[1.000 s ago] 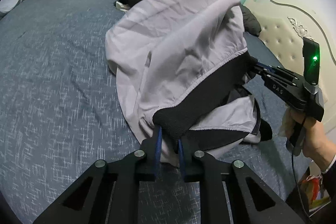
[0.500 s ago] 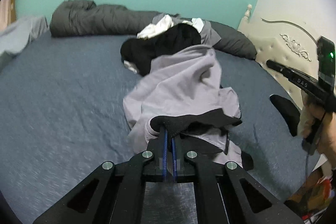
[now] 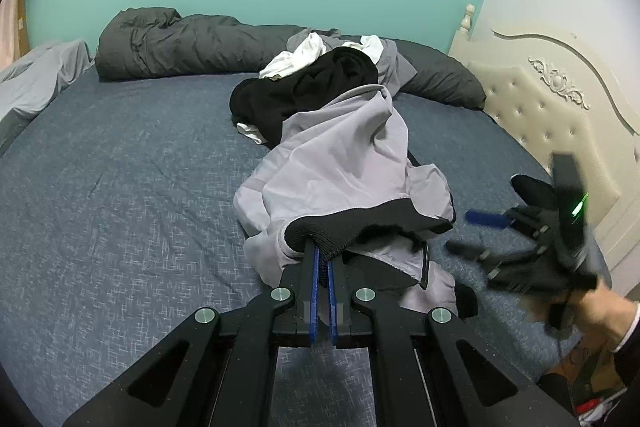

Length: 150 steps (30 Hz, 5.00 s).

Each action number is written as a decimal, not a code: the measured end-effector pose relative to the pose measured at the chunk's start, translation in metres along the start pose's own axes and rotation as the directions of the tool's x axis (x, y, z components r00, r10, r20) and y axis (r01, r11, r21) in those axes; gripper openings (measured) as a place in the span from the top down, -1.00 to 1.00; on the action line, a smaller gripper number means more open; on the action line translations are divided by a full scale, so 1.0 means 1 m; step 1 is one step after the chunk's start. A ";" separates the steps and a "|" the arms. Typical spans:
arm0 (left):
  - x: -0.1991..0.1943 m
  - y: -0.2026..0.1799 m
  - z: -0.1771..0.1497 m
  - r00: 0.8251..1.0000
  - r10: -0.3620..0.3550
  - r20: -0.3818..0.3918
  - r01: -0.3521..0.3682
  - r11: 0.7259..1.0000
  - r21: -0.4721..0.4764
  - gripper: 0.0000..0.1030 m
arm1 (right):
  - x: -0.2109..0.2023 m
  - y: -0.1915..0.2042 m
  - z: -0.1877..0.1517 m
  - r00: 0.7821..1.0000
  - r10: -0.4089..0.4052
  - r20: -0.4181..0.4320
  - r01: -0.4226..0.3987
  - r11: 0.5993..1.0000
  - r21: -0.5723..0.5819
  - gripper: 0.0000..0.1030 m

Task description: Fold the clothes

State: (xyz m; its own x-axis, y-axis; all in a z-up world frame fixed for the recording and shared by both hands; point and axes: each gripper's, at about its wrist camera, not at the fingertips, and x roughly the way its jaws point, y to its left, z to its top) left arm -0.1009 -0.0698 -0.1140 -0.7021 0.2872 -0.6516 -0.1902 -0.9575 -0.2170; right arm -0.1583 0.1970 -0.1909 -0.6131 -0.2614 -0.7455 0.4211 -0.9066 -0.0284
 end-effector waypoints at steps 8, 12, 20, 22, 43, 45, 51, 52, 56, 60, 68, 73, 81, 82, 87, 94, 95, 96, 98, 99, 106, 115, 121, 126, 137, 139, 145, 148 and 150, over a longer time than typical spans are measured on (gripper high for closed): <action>0.004 0.001 0.004 1.000 -0.028 0.010 0.028 0.999 0.018 0.94 | 0.046 0.008 -0.008 0.993 -0.116 0.002 0.116 0.992 -0.044 -0.21; 0.006 -0.001 0.004 0.999 -0.042 0.014 0.041 0.998 0.037 0.94 | 0.062 0.004 0.000 0.991 -0.131 0.003 0.131 0.991 -0.014 -0.21; 0.001 -0.005 0.007 0.999 -0.049 0.022 0.048 0.997 0.063 0.94 | 0.064 -0.003 0.023 0.985 -0.158 0.064 0.155 0.986 0.055 0.78; -0.004 -0.007 0.010 0.998 -0.047 0.030 0.044 0.997 0.069 0.94 | 0.052 -0.003 0.030 0.982 -0.162 0.093 0.156 0.986 0.066 0.92; -0.151 -0.063 0.145 0.965 -0.009 0.262 -0.035 0.986 0.164 0.95 | -0.237 -0.015 0.151 0.847 -0.255 0.467 0.215 0.967 0.138 0.94; -0.169 -0.069 0.165 0.957 -0.007 0.290 -0.045 0.984 0.174 0.95 | -0.261 -0.011 0.162 0.832 -0.266 0.487 0.233 0.964 0.130 0.94; -0.225 -0.091 0.215 0.932 -0.004 0.362 -0.077 0.974 0.211 0.95 | -0.334 -0.003 0.196 0.795 -0.302 0.527 0.278 0.952 0.127 0.94; -0.234 -0.095 0.222 0.927 -0.006 0.374 -0.080 0.973 0.216 0.95 | -0.346 -0.001 0.201 0.787 -0.309 0.533 0.287 0.949 0.126 0.94; -0.274 -0.111 0.251 0.906 -0.017 0.423 -0.088 0.969 0.229 0.95 | -0.389 0.002 0.216 0.756 -0.333 0.564 0.316 0.940 0.132 0.93; -0.310 -0.129 0.274 0.886 -0.039 0.462 -0.083 0.967 0.240 0.95 | -0.436 0.010 0.228 0.722 -0.354 0.595 0.347 0.929 0.131 0.93; -0.373 -0.162 0.290 0.855 -0.066 0.514 -0.094 0.956 0.279 0.95 | -0.506 0.017 0.237 0.673 -0.385 0.632 0.379 0.913 0.153 0.93; -0.411 -0.177 0.275 0.838 -0.079 0.540 -0.116 0.941 0.318 0.95 | -0.533 0.026 0.229 0.654 -0.377 0.656 0.377 0.914 0.151 0.93; -0.445 -0.185 0.240 0.830 -0.115 0.545 -0.092 0.937 0.338 0.95 | -0.574 0.051 0.202 0.643 -0.337 0.688 0.369 0.923 0.108 0.93; -0.444 -0.185 0.237 0.834 -0.114 0.540 -0.092 0.936 0.341 0.95 | -0.574 0.054 0.200 0.650 -0.337 0.681 0.372 0.923 0.102 0.93; -0.422 -0.179 0.231 0.861 -0.086 0.501 -0.103 0.935 0.338 0.95 | -0.563 0.050 0.190 0.680 -0.347 0.646 0.373 0.922 0.102 0.93; -0.333 -0.165 0.233 0.915 -0.031 0.402 -0.112 0.939 0.326 0.95 | -0.483 0.023 0.187 0.777 -0.365 0.514 0.373 0.923 0.091 0.93; -0.316 -0.162 0.234 0.922 -0.023 0.386 -0.111 0.940 0.322 0.95 | -0.468 0.015 0.187 0.788 -0.366 0.494 0.371 0.924 0.094 0.93; -0.294 -0.156 0.237 0.929 -0.016 0.369 -0.109 0.943 0.316 0.95 | -0.453 0.007 0.188 0.799 -0.367 0.476 0.368 0.925 0.096 0.93; -0.257 -0.148 0.242 0.940 -0.004 0.341 -0.107 0.946 0.307 0.95 | -0.416 -0.012 0.190 0.823 -0.368 0.432 0.359 0.927 0.106 0.93; -0.237 -0.142 0.243 0.945 0.001 0.328 -0.107 0.947 0.304 0.95 | -0.399 -0.022 0.190 0.834 -0.367 0.413 0.353 0.929 0.113 0.93; -0.098 -0.112 0.251 0.974 0.036 0.222 -0.099 0.956 0.277 0.95 | -0.264 -0.083 0.206 0.887 -0.355 0.296 0.332 0.935 0.128 0.93; 0.084 -0.053 0.266 0.995 0.068 0.079 -0.082 0.975 0.205 0.95 | -0.087 -0.137 0.224 0.928 -0.341 0.151 0.317 0.935 0.162 0.93; 0.192 -0.018 0.266 0.996 0.093 -0.010 -0.090 0.981 0.172 0.95 | 0.004 -0.179 0.228 0.942 -0.330 0.067 0.317 0.936 0.155 0.93; 0.274 0.002 0.250 0.990 0.112 -0.089 -0.098 0.983 0.154 0.95 | 0.084 -0.207 0.213 0.947 -0.320 -0.004 0.316 0.935 0.163 0.93; 0.392 0.027 0.214 0.970 0.150 -0.192 -0.122 0.982 0.147 0.94 | 0.211 -0.236 0.172 0.947 -0.299 -0.119 0.315 0.936 0.157 0.93; 0.408 0.029 0.209 0.967 0.157 -0.203 -0.126 0.980 0.155 0.95 | 0.228 -0.240 0.166 0.946 -0.296 -0.134 0.315 0.936 0.159 0.93; 0.440 0.034 0.193 0.952 0.184 -0.245 -0.144 0.974 0.172 0.91 | 0.271 -0.247 0.147 0.938 -0.290 -0.189 0.319 0.936 0.151 0.92; 0.442 0.040 0.188 0.951 0.165 -0.260 -0.131 0.981 0.142 0.82 | 0.283 -0.249 0.141 0.942 -0.253 -0.222 0.292 0.941 0.168 0.89; 0.430 0.043 0.191 0.962 0.148 -0.230 -0.125 0.986 0.109 0.49 | 0.279 -0.250 0.140 0.947 -0.241 -0.210 0.282 0.940 0.190 0.79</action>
State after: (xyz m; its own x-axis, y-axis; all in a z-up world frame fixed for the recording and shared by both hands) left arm -0.5423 0.0072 -0.2651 -0.5453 0.1413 -0.8263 -0.1744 -0.9832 -0.0530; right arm -0.5285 0.3040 -0.2983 -0.5423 0.0408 -0.8392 0.0962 -0.9892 -0.1103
